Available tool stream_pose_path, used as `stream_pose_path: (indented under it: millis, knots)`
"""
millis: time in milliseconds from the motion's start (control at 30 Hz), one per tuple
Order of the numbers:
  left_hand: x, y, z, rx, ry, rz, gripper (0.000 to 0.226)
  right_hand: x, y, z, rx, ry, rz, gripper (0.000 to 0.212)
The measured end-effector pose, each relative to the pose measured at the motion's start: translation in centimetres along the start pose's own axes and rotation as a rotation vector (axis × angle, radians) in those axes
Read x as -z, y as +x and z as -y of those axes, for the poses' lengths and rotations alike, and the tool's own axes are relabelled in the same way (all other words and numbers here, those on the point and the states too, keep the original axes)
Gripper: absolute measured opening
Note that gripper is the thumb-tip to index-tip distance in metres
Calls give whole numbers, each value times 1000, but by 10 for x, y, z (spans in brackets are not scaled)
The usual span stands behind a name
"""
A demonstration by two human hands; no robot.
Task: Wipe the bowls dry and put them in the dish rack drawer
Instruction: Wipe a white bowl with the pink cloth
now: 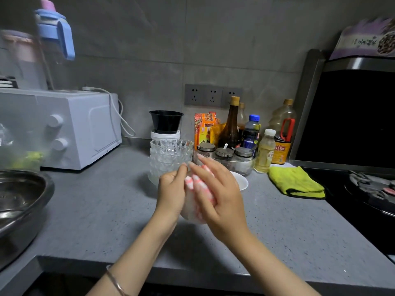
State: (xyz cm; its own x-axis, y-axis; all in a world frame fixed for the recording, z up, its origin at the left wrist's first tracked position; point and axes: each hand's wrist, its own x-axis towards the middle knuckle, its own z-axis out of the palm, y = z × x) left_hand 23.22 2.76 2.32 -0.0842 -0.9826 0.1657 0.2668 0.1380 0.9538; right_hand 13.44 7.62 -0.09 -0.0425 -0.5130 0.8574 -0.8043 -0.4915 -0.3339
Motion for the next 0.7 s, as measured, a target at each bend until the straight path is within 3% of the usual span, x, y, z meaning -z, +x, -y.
stream_pose_path:
  millis: [100, 200, 300, 400, 500, 567, 633, 700]
  knots:
    - [-1, 1, 0, 54, -88, -72, 27, 2, 12, 3, -195, 300, -39, 35]
    - [1, 1, 4, 152, -311, -106, 19, 2, 16, 7, -524, 655, -115, 28]
    - [0, -2, 10, 232, -518, -65, 24, -4, 14, 2, -782, 791, -159, 25]
    - [1, -2, 18, 277, -570, -22, 29, -4, 17, 1, -902, 838, -172, 34]
    - [11, 1, 22, 302, -432, 72, 40, 4, 25, 3, -917, 822, -208, 36]
    - [22, 5, 23, 373, -220, 240, 56, 8, 27, 1, -853, 771, -189, 41]
    - [33, 6, 20, 575, -95, 462, 70, 11, 26, 1, -700, 745, -170, 52]
    - [42, 5, 15, 769, -144, 607, 69, 11, 21, 1, -514, 718, -108, 61]
